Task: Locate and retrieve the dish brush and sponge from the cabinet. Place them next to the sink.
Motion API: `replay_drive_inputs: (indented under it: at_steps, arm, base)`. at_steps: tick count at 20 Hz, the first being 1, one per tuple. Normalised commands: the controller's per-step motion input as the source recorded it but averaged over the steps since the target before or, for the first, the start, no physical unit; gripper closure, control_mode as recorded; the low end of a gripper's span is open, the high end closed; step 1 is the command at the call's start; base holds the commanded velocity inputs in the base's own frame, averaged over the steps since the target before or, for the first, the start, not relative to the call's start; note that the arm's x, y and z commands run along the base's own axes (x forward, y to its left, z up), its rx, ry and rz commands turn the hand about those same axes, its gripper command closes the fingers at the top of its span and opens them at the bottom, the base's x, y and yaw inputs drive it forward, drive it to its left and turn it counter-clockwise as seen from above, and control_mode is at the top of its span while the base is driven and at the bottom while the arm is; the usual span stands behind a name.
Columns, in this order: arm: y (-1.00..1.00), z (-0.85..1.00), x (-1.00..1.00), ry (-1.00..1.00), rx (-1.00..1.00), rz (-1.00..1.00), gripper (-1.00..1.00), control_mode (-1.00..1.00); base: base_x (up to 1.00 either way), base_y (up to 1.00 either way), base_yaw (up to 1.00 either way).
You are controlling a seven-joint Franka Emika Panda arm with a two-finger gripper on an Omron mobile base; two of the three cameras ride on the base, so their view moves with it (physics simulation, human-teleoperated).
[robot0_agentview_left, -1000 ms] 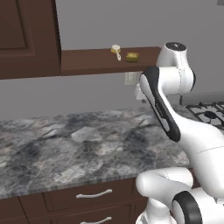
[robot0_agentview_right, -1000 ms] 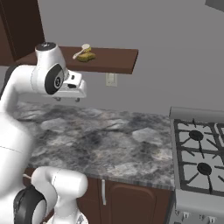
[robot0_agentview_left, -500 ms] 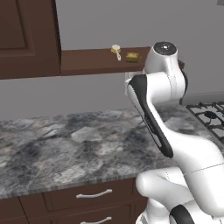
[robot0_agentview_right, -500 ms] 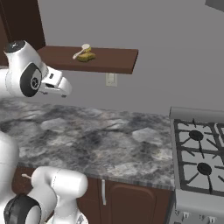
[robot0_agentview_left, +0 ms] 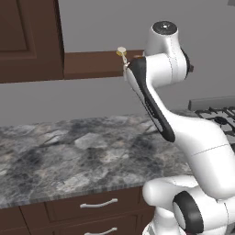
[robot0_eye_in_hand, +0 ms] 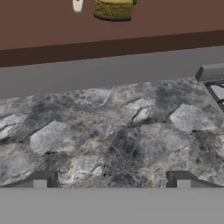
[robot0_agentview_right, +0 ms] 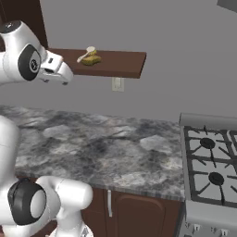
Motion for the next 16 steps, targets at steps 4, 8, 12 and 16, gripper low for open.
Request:
replay_drive_inputs:
  at_steps: [4,8,12,16]
  arm:
    - [0.09,0.54,0.6,0.09,-0.04,0.0,-1.0,-1.0]
    - [0.01,0.48,0.69,0.03,0.0,0.0,-1.0,-1.0]
    - [0.0,0.15,0.74,0.02,-0.01,0.04,-1.0,-1.0]
    - [0.0,0.0,0.74,0.0,0.0,0.08,-1.0,-1.0]
  base:
    - [0.0,0.0,0.0]
    - [0.0,0.0,0.0]
    - [0.0,0.0,0.0]
    - [0.0,0.0,0.0]
